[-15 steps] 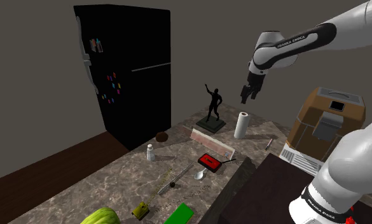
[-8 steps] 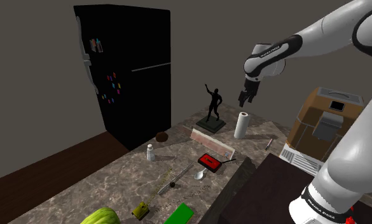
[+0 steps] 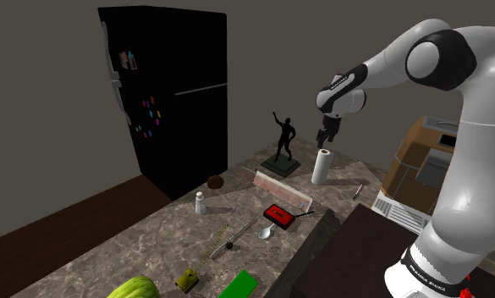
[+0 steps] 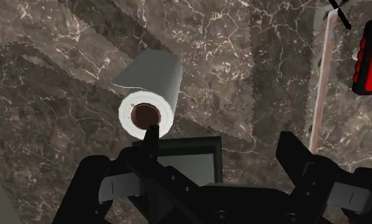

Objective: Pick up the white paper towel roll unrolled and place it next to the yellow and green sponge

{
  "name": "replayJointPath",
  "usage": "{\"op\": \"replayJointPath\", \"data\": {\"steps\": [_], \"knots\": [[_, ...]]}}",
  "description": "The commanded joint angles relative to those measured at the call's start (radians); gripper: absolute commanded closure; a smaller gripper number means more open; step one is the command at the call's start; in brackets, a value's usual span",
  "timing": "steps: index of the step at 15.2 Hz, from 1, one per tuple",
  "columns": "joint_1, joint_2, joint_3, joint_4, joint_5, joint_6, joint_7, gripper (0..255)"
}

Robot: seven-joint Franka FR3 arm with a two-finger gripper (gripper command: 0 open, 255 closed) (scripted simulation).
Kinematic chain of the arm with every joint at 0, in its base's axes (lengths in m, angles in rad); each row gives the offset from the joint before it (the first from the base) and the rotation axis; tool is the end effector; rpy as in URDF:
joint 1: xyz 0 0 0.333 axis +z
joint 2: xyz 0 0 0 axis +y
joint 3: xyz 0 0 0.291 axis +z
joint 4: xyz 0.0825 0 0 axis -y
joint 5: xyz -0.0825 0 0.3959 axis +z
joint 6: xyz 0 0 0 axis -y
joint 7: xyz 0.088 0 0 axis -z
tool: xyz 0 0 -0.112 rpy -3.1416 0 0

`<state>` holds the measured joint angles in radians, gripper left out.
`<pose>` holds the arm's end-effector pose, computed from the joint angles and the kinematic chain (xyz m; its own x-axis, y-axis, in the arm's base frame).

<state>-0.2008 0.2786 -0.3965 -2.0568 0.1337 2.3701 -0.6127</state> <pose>0.4948 -0.3311 0.2791 0.9972 -0.0599 0.0450 -0.0618 -0.9972 0.0411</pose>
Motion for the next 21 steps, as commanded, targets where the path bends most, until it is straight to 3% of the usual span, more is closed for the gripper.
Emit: {"op": "replayJointPath", "data": {"steps": [1, 7, 21], "knots": [[-0.026, 0.083, 0.010, 0.064, 0.036, 0.011, -0.037, 0], [-0.121, 0.308, 0.046, 0.279, 0.105, 0.007, -0.119, 0], [-0.141, 0.383, 0.070, 0.291, 0.132, 0.069, -0.136, 0]]}}
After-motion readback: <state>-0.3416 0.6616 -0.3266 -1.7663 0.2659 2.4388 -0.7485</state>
